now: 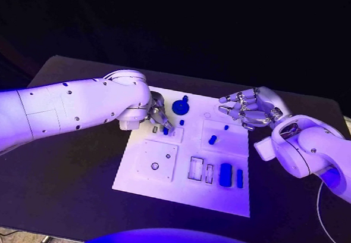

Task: Assemble the parts on the task board

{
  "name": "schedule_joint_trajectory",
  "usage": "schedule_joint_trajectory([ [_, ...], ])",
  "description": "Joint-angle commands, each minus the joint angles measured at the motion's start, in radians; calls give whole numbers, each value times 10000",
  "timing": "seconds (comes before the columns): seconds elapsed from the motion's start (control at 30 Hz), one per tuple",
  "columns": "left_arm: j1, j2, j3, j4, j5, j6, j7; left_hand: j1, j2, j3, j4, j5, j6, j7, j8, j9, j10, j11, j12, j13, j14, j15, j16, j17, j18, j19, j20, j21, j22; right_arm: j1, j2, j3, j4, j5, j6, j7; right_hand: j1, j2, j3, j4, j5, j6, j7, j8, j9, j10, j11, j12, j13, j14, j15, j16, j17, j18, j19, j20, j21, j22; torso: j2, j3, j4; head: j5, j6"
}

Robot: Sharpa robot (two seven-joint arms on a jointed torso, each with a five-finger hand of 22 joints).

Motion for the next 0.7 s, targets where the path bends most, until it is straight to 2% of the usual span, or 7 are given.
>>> schedule_joint_trajectory([
  [0.03,-89,-7,-59,48,7,192,-76,-77,18,-134,3,-48,63,40,-61,-17,81,-6,62,25,1035,-62,30,2634,-89,302,-72,48,1203,-15,3,0,10,-165,33,68,-118,9,1,44,16,-35,4,-20,-4,-66,5,-53,-26,456,-18,-58,-28,100,-76,-23,-73,-22,-1,0,-2,-5,-12],
  [0.37,-89,-72,-57,126,-34,257,-69,-102,-36,-649,109,-50,132,27,-86,-36,119,-16,81,65,1035,-68,30,2634,-97,320,-79,66,1240,-42,6,0,2,-172,57,64,-136,4,-5,52,8,-40,7,-22,-4,-78,8,-61,-33,455,-15,-58,-25,100,-79,-21,-78,-27,-4,2,7,-20,-43],
  [0.7,-90,-164,-10,235,-70,19,-57,-227,-51,-1751,485,-105,249,12,-138,-71,186,-27,112,142,1035,-72,30,2634,-109,349,-84,94,1303,-49,10,0,-7,-146,32,70,-209,6,-26,92,-1,-42,13,-21,-2,-85,17,-49,-33,451,-7,-68,-31,101,-87,-14,-94,-40,-5,1,4,-8,-49],
])
